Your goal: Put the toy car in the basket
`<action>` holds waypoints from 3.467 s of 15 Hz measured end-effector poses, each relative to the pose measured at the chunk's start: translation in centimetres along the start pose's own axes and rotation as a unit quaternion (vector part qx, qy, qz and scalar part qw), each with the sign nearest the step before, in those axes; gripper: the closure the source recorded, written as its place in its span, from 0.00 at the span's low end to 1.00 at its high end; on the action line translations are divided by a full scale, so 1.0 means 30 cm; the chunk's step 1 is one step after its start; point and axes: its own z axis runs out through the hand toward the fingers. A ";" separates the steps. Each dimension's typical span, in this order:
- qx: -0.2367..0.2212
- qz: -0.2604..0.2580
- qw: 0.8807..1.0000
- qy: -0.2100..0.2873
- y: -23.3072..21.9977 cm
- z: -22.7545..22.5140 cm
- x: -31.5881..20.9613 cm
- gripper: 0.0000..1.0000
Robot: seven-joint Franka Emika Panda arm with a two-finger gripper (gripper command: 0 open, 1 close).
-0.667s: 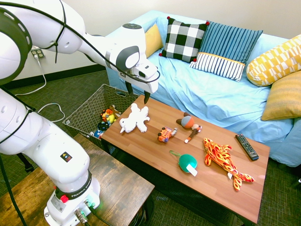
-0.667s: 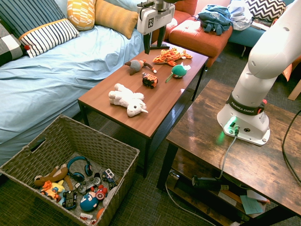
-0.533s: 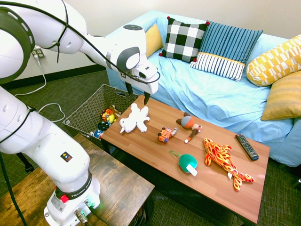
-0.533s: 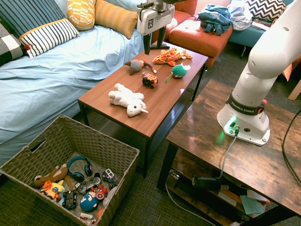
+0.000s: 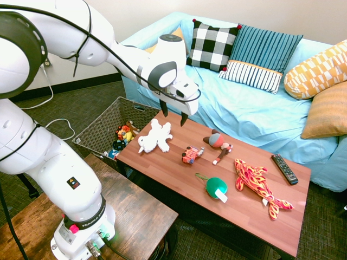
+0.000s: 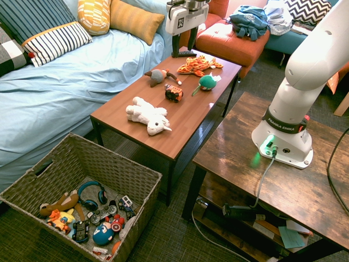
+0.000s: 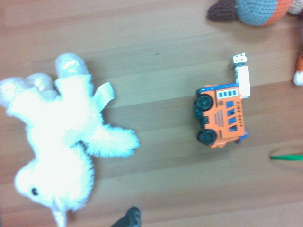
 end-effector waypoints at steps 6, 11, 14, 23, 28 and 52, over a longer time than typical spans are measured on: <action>-0.006 -0.032 0.999 -0.005 0.000 0.214 0.169 0.00; -0.005 -0.052 0.998 -0.028 0.029 0.412 0.202 0.00; -0.001 -0.063 0.998 -0.032 0.027 0.530 0.205 0.00; 0.000 -0.096 0.995 -0.040 -0.051 0.775 0.229 0.00; -0.011 -0.095 0.994 -0.045 -0.057 0.864 0.229 1.00; 0.036 -0.134 0.990 0.005 -0.085 0.518 0.124 1.00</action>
